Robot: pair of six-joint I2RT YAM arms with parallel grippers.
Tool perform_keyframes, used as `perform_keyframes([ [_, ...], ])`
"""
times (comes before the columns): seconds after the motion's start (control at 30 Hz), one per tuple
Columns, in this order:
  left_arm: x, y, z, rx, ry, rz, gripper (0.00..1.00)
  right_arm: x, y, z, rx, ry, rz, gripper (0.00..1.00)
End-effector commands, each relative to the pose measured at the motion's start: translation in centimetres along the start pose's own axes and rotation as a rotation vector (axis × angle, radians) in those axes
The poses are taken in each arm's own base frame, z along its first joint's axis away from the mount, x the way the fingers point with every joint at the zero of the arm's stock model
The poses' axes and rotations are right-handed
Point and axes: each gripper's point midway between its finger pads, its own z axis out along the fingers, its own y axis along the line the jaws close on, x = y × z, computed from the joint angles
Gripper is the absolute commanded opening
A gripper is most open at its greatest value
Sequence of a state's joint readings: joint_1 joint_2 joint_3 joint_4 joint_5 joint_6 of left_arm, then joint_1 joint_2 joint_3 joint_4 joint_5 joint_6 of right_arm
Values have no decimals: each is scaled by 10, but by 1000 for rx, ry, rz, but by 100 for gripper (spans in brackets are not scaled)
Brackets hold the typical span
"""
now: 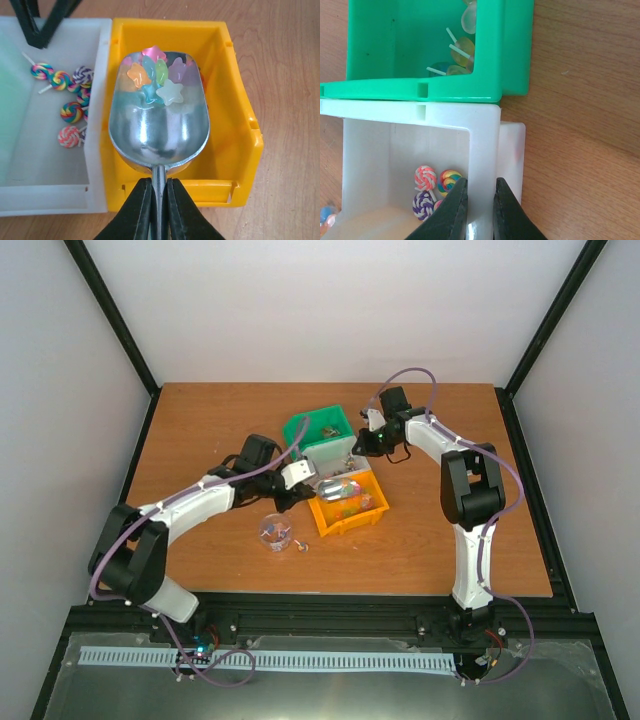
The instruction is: Pack the candies
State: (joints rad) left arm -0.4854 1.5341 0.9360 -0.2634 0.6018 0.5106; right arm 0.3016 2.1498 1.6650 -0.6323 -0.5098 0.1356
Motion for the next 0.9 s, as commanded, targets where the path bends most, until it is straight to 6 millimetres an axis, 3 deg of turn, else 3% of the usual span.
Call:
perform_keyframes([
  [0.0, -17, -4, -23, 1, -65, 21, 1, 47, -24, 14, 54, 152, 43, 3],
  [0.13, -13, -8, -43, -16, -66, 10, 1, 48, -24, 14, 50, 160, 38, 3],
  [0.33, -1, -13, -80, -60, -56, -7, 1, 50, -26, 12, 55, 167, 31, 14],
  [0.6, 33, -33, -116, -87, 18, -36, 1, 54, -27, 10, 54, 181, 26, 16],
  [0.87, 63, -39, -149, -151, 49, -88, 1, 55, -26, 10, 52, 185, 17, 16],
])
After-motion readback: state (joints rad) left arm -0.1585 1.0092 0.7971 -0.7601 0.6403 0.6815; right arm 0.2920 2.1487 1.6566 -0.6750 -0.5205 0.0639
